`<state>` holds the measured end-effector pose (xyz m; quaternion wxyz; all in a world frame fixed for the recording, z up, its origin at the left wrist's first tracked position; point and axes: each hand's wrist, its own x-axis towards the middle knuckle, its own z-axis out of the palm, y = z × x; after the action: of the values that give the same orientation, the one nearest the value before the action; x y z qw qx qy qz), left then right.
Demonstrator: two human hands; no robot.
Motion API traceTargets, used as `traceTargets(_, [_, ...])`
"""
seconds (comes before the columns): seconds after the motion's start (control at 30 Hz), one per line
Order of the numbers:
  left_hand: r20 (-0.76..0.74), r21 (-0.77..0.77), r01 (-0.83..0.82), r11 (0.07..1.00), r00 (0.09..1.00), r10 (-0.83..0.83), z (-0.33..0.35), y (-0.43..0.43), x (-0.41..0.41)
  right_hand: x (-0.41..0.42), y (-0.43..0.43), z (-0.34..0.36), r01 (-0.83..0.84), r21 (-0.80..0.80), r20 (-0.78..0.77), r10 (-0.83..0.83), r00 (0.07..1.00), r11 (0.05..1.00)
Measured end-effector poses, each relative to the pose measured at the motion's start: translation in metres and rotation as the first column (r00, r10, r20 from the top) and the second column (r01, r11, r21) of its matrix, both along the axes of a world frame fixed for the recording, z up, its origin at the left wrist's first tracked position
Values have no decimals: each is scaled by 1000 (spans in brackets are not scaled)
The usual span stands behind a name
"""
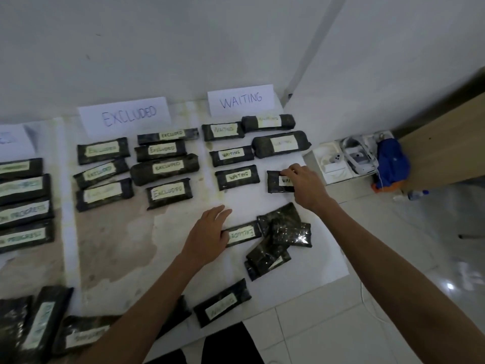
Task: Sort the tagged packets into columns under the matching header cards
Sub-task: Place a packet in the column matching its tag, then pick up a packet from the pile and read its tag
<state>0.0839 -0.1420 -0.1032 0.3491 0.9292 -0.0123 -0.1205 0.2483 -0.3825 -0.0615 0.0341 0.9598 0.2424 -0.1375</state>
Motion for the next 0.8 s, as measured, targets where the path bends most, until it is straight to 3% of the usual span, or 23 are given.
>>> traceTargets(0.33, [28, 34, 43, 999, 999, -44, -16, -19, 17, 47, 1, -35, -119, 153, 11, 118, 993, 981])
traceTargets(0.47, [33, 114, 120, 986, 992, -124, -21, -23, 16, 43, 3, -39, -85, 215, 26, 82, 996, 973])
traceTargets(0.6, [-45, 75, 140, 987, 990, -136, -19, -29, 17, 14, 11, -31, 8, 320, 32, -19, 999, 947])
traceTargets(0.8, [-271, -99, -169, 981, 953, 137, 8, -17, 15, -72, 43, -6, 251, 498, -234, -151, 961, 830])
